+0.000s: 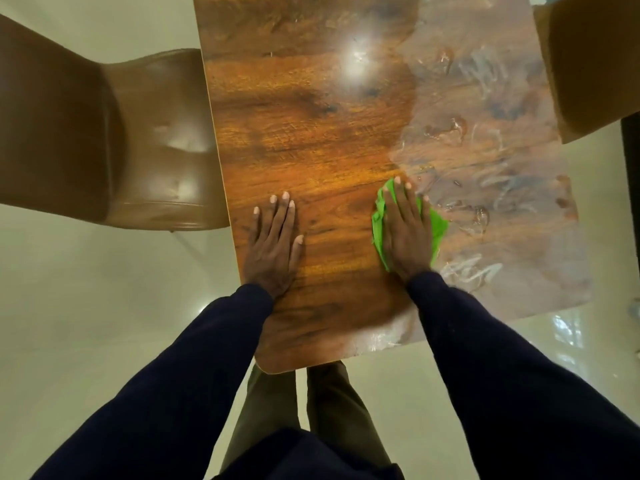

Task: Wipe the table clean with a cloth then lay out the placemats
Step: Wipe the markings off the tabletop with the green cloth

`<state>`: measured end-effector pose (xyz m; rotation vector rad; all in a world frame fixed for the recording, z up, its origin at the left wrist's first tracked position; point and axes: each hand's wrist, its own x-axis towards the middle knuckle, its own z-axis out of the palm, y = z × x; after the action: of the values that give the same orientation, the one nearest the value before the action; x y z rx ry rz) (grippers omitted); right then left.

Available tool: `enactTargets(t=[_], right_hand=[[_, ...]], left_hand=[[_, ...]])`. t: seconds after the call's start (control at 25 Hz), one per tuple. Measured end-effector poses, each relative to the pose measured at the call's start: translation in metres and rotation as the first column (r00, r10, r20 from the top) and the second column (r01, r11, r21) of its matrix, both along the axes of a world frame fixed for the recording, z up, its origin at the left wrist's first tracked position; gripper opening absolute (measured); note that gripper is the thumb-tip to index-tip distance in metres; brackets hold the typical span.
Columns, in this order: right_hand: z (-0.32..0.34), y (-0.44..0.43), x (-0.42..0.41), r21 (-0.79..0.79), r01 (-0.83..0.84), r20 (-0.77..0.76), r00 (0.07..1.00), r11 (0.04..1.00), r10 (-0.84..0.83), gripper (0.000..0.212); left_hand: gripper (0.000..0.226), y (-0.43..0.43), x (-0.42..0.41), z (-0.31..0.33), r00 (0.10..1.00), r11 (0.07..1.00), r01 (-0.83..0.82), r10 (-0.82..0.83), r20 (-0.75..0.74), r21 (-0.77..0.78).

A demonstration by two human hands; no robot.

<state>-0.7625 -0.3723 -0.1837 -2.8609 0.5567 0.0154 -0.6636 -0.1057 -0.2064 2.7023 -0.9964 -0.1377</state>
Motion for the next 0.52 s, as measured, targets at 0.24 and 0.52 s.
enactTargets(t=[0.24, 0.52], right_hand=[[-0.004, 0.095, 0.002, -0.002, -0.035, -0.004, 0.999, 0.999, 0.035, 0.055], [0.008, 0.069, -0.161, 0.047, 0.038, -0.096, 0.995, 0.998, -0.033, 0.057]], left_hand=[[0.06, 0.002, -0.001, -0.003, 0.999, 0.999, 0.028, -0.029, -0.022, -0.042], [0.057, -0.012, -0.025, 0.002, 0.994, 0.979, 0.023, -0.045, -0.103, -0.203]])
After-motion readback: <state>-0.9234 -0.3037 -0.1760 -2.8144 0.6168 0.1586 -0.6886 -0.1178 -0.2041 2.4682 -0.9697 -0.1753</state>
